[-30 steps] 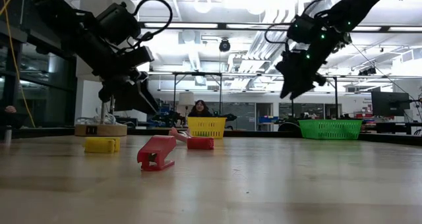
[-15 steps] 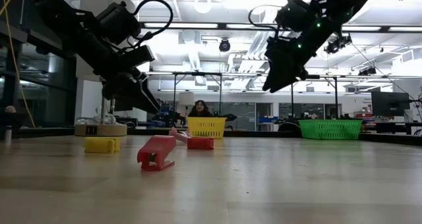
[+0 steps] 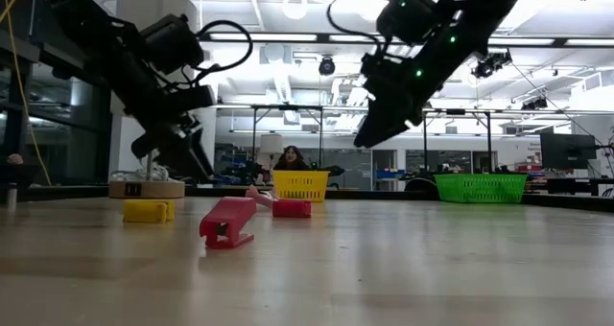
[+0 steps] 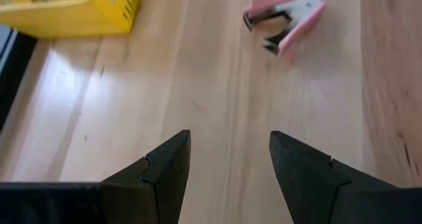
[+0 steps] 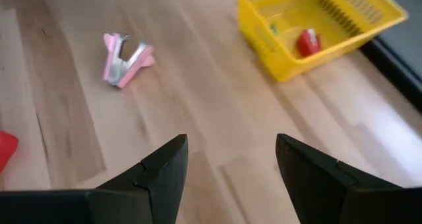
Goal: Pick and place Stapler, Stapler remover, tape
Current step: Put the pink staple remover into the green bin
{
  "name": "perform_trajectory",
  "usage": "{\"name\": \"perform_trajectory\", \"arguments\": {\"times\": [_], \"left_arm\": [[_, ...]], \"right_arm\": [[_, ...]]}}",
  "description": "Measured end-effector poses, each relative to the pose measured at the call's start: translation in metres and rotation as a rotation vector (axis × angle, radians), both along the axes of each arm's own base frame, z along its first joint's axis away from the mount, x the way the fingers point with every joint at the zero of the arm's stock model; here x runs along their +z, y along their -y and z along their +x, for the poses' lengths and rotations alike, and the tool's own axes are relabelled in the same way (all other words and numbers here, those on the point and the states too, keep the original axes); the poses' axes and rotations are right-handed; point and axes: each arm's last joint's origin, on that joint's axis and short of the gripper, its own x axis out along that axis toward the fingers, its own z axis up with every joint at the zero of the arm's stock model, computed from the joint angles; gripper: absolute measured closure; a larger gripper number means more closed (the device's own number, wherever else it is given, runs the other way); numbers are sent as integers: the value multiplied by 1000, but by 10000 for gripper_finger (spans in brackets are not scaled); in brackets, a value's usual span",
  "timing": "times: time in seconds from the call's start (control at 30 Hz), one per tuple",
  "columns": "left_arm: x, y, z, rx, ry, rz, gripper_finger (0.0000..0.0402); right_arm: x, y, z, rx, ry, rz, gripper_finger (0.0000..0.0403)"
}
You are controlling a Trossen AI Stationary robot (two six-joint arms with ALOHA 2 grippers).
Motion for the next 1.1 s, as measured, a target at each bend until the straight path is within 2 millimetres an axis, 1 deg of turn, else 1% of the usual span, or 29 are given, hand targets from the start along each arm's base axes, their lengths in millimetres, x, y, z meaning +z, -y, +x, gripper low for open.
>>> {"name": "perform_trajectory", "arguments": {"times": [0.27,0.47,0.6,0.73,0.93,1.1], "left_arm": [[-2,1,-1,-2,-18,-18,199],[-2,1,-1,-1,-4,-50,199],[-2,2,-1,5,2,-64,199],[-2,2,-1,8,4,-68,199],[-2,2,-1,7,4,-69,199],[-2,2,-1,7,5,-69,199]], "right_arm": [[-38,-27,31,5,38,-49,181],[-69,-42,50,0,86,-113,182],[-81,-50,58,-7,144,-155,181],[-88,-57,63,14,182,-157,181],[-97,-58,65,20,195,-110,182],[-111,-58,65,23,175,-90,181]]}}
